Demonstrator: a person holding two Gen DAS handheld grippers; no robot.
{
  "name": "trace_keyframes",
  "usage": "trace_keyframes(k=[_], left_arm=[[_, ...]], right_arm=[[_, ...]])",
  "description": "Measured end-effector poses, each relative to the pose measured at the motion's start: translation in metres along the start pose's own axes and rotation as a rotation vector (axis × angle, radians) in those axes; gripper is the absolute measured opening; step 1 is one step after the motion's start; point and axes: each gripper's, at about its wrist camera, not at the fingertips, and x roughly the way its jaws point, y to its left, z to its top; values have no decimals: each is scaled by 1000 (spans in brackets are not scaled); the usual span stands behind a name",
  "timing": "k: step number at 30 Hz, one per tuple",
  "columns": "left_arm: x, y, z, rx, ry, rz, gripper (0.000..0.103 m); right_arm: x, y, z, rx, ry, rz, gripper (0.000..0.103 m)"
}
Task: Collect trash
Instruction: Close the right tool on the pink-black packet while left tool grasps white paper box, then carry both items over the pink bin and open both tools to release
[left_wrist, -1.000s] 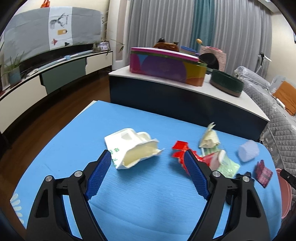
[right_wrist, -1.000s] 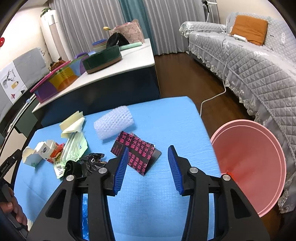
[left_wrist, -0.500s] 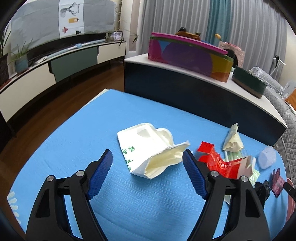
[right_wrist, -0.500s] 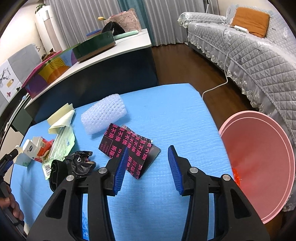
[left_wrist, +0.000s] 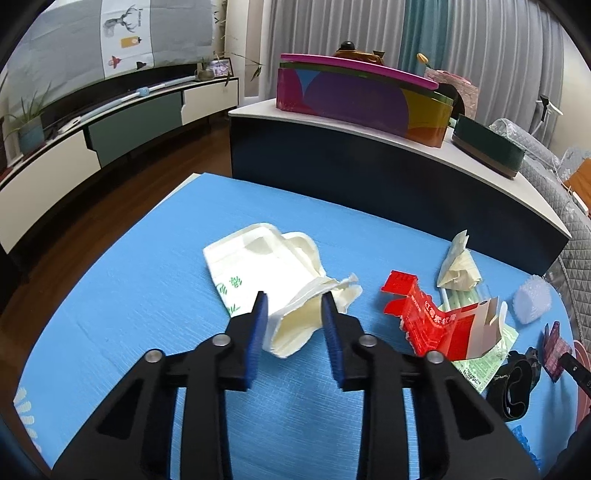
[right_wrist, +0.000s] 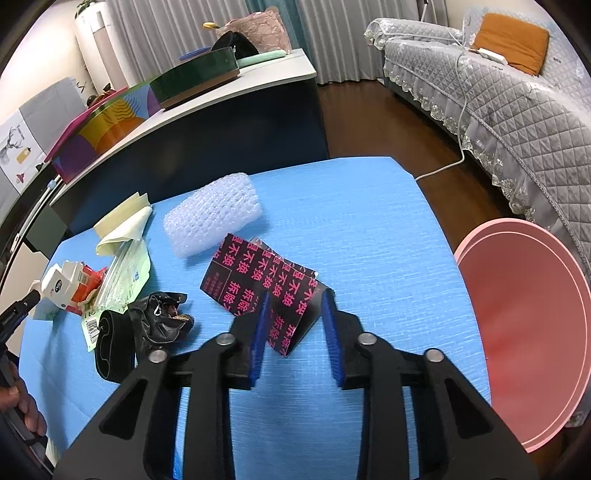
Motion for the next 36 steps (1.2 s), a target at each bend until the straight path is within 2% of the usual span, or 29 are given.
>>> trace_keyframes(k=[1, 3, 6, 14, 36], left_arm=[[-1, -1, 0, 3, -1, -1, 25], [-2, -2, -1, 9, 0, -2, 17], [-5, -2, 0, 11, -1, -2, 10], [-15, -3, 4, 16, -17, -11, 7], [-67, -14, 7, 38, -91, -83, 5]], right_arm=[[0, 0, 0, 2, 1, 4, 18], [-2, -1, 0, 0, -1, 11, 16], [-6, 3, 0, -15, -15, 23, 11], [-27, 16, 2, -57, -65, 58, 1], [-95, 14, -3, -97, -170, 40, 1]])
